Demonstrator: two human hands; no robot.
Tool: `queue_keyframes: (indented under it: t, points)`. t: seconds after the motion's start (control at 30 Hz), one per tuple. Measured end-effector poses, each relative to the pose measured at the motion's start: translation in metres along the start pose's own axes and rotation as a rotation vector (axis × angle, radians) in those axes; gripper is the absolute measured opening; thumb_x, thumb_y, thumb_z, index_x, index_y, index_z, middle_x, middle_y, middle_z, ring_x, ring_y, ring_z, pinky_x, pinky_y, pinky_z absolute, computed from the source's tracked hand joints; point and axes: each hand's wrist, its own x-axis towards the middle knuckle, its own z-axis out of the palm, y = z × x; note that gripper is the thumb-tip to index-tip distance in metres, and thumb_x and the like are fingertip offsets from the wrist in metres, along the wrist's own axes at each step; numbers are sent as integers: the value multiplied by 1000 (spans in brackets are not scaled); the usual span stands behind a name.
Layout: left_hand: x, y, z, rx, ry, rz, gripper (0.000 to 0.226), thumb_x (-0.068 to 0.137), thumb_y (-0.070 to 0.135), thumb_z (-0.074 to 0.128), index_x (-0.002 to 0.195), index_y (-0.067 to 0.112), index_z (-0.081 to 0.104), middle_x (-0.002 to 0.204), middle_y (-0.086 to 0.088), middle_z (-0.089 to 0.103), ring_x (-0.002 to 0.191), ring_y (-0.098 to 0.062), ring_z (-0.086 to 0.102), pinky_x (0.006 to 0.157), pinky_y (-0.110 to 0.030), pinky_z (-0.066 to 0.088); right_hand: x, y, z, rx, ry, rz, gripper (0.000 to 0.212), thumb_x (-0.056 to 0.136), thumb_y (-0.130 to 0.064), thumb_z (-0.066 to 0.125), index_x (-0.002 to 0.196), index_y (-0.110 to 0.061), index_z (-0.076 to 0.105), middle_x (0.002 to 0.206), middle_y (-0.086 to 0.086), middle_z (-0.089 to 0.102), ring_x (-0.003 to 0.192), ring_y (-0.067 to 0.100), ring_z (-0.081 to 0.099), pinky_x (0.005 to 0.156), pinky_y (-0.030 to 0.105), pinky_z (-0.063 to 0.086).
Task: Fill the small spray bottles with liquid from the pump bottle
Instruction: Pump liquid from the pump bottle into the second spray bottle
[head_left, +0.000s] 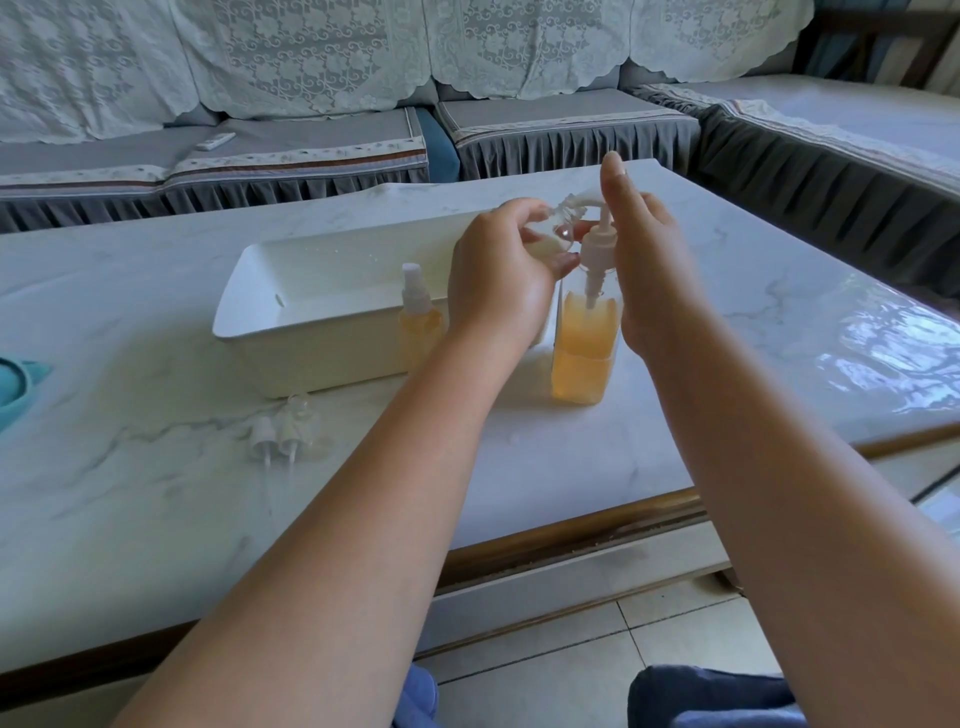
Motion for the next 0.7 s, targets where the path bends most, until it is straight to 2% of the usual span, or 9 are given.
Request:
queue_keyframes:
  t: [0.07, 0.17, 0.27, 0.4, 0.5, 0.57, 0.7]
  points:
    - [0, -1, 0, -1, -3, -1, 46, 76, 19, 79, 119, 19, 64, 102, 3, 68, 94, -14, 62, 84, -27, 49, 0, 0, 0, -8, 6, 5, 33, 96, -50, 52, 101, -18, 55, 79, -3, 68, 70, 8, 64, 64, 23, 48]
    - [1, -1, 0, -7, -7, -2, 46, 76, 18, 80, 119, 19, 64, 102, 2, 68, 94, -15, 62, 85, -30, 51, 1, 1, 0, -8, 16, -7, 26, 98, -41, 52, 106, -16, 55, 77, -3, 67, 66, 7, 62, 57, 18, 47]
    - [0, -3, 0, 11, -8, 1, 46, 75, 17, 80, 118, 20, 65, 103, 4, 69, 94, -14, 62, 83, -26, 49, 5, 5, 0, -40, 42, -38, 21, 97, -31, 55, 113, -17, 53, 74, -8, 67, 71, 9, 60, 63, 22, 47]
    - [-2, -8, 4, 1, -41, -32, 40, 73, 14, 79, 111, 19, 69, 100, 1, 70, 95, -19, 64, 88, -30, 52, 6, 10, -4, -144, 104, -97, 24, 95, -25, 57, 118, -22, 52, 87, -2, 63, 71, 8, 59, 60, 17, 48]
    - [-2, -7, 4, -4, -34, -31, 45, 74, 11, 79, 116, 18, 67, 100, 1, 69, 96, -20, 64, 87, -33, 54, 7, 11, -7, -139, 77, -88, 22, 95, -28, 58, 116, -23, 53, 87, -2, 65, 72, 8, 61, 65, 21, 49]
    - [0, -6, 3, 17, -21, -9, 46, 74, 17, 80, 118, 20, 66, 104, 3, 69, 96, -14, 62, 86, -25, 49, 7, 10, -7, -107, 40, -81, 25, 96, -35, 58, 115, -20, 53, 82, -6, 68, 74, 9, 62, 67, 26, 49]
    - [2, -2, 1, 8, -8, -4, 48, 73, 21, 81, 118, 21, 66, 103, 3, 68, 95, -14, 62, 82, -26, 48, 5, 7, -5, -33, 22, -49, 47, 96, -48, 54, 121, -9, 53, 78, -5, 70, 66, 3, 65, 59, 17, 48]
